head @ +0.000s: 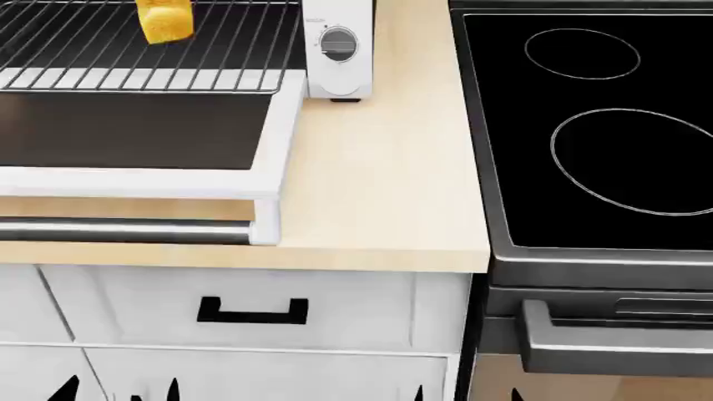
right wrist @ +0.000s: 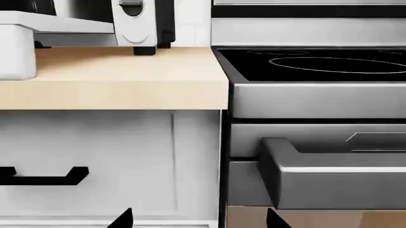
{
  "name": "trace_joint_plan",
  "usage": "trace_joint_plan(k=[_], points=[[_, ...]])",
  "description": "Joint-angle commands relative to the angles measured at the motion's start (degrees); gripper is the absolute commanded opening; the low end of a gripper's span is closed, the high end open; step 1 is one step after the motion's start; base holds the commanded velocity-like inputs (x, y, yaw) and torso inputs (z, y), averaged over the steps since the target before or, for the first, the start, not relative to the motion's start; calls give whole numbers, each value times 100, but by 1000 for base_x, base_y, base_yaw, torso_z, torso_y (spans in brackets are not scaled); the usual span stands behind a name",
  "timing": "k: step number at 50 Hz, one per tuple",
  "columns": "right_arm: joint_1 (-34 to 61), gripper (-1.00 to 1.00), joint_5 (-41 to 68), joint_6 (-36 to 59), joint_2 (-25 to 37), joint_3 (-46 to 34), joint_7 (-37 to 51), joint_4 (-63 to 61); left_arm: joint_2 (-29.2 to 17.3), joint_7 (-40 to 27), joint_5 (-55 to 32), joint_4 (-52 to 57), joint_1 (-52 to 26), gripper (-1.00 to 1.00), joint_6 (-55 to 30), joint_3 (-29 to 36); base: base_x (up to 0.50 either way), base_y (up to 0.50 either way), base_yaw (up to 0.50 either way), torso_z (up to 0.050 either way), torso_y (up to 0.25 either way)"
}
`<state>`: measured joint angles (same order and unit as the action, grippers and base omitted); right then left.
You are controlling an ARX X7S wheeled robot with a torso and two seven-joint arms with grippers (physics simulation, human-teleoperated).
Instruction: Pick the bread from the rack and place it on the plate on the counter.
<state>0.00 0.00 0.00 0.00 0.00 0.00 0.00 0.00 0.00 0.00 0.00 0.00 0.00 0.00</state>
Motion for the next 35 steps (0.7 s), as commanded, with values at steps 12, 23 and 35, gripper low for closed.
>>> trace_joint_plan(k=[12, 23, 35], points=[[-10, 100, 357, 19, 353, -425, 393, -99, -295, -348, -341, 37, -8, 100, -43, 363, 0, 0, 0, 0, 0], [-77, 100, 101, 557, 192, -262, 121, -647, -197, -216, 10, 952, 172, 100, -619, 245, 0, 0, 0, 4, 8], [125, 100, 27, 2638, 442, -483, 280, -2435, -455, -356, -153, 3481, 426, 100, -2479, 339, 0, 0, 0, 47, 81]])
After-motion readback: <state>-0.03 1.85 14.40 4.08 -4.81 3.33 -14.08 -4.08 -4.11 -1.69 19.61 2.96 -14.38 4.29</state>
